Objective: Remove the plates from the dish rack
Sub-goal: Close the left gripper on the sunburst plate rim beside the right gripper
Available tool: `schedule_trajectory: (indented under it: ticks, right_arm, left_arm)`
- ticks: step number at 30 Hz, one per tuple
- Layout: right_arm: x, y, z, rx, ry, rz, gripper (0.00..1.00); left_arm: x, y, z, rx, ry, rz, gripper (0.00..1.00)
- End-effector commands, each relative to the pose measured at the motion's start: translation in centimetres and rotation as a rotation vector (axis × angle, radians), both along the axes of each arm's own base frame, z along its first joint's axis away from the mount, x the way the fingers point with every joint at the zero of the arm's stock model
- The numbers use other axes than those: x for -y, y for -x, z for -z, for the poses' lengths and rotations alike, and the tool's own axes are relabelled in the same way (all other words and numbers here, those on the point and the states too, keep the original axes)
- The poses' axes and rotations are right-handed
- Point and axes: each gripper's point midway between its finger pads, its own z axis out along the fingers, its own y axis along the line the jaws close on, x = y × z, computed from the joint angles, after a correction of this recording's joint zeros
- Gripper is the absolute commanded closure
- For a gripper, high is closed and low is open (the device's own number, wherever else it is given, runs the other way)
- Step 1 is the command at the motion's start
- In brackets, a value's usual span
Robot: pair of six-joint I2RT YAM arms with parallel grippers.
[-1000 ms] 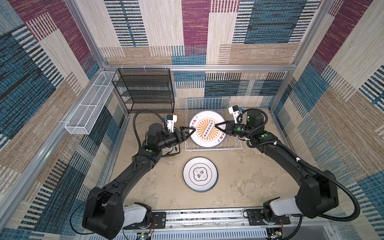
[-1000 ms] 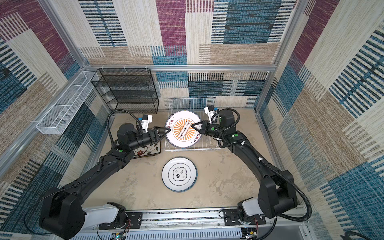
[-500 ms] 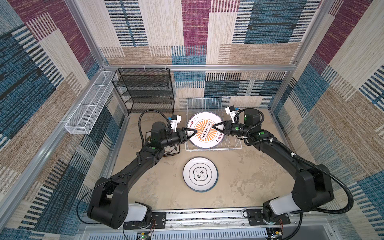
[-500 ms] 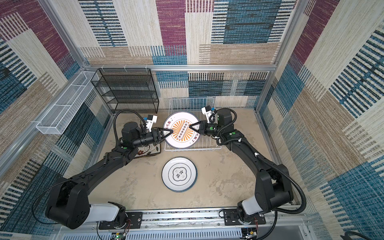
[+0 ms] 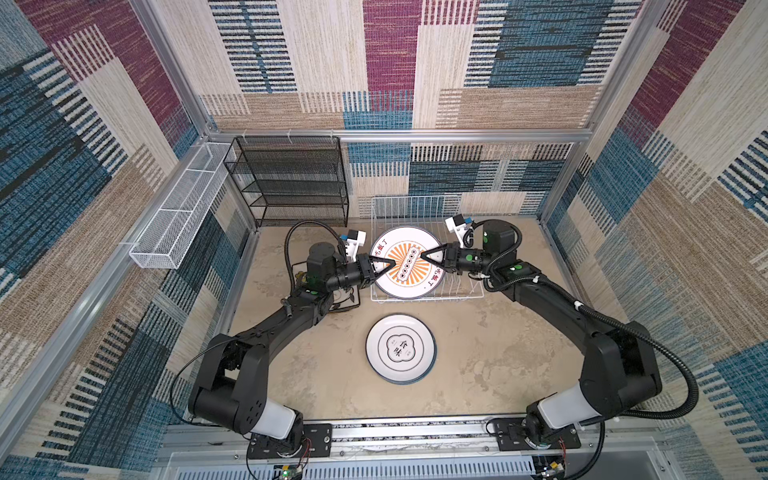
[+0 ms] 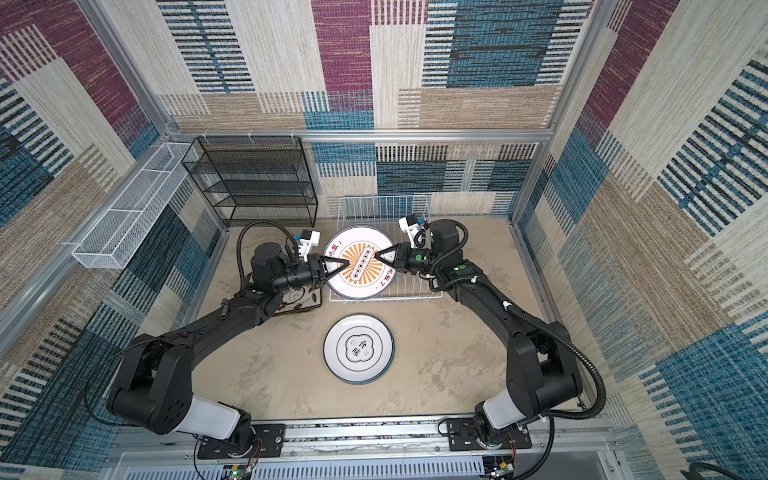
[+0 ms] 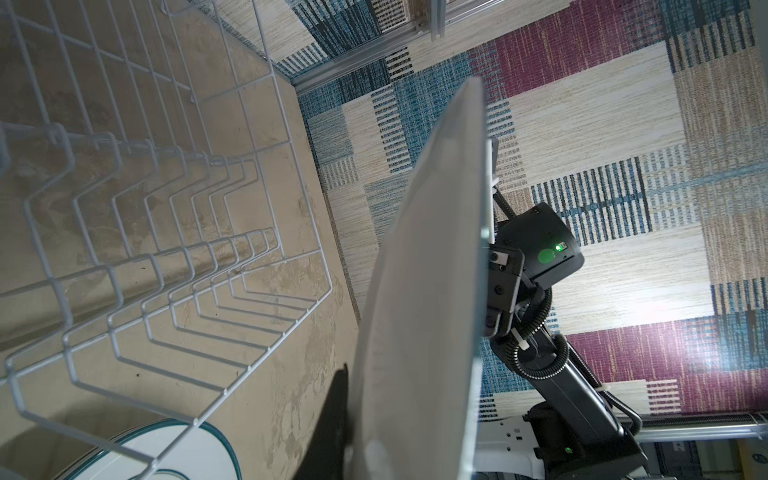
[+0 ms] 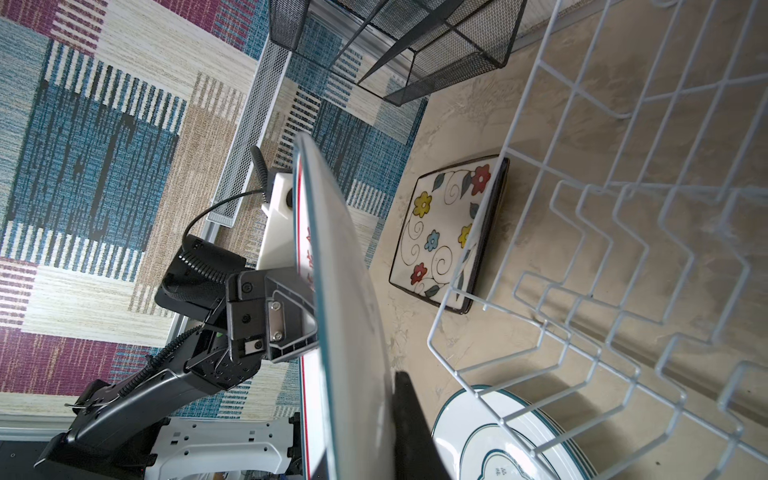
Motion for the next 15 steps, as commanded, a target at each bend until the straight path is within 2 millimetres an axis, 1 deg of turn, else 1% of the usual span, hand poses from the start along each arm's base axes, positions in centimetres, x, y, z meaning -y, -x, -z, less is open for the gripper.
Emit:
schedule_trajectory:
  ticks: [1, 3, 7, 9, 13, 15]
  right_arm:
    - [-0.5, 0.1, -1.2, 0.034, -0.032, -0.033, 1.00]
    - [-0.5, 0.1, -1.0, 0.031, -0.028, -0.032, 0.96]
    - [-0.2, -0.3, -1.0, 0.049, -0.005, -0.001, 0.82]
    - [0.2, -0.5, -1.0, 0.068, 0.019, 0.029, 0.70]
    - [1.2, -0.9, -1.1, 0.106, 0.075, 0.093, 0.57]
    - [2.0, -1.2, -1.3, 0.131, 0.114, 0.133, 0.48]
  left_arm:
    - [0.4, 0.9, -1.9, 0.063, 0.044, 0.055, 1.00]
    - [0.3, 1.1, -1.9, 0.063, 0.041, 0.052, 1.00]
    - [-0.1, 1.4, -2.3, 0.071, 0.027, 0.036, 1.00]
    - [-0.3, 1.7, -2.7, 0.077, 0.013, 0.026, 1.00]
    - [-0.9, 2.2, -3.7, 0.097, -0.022, 0.000, 1.00]
    - [-1.2, 2.6, -3.9, 0.097, -0.046, -0.012, 1.00]
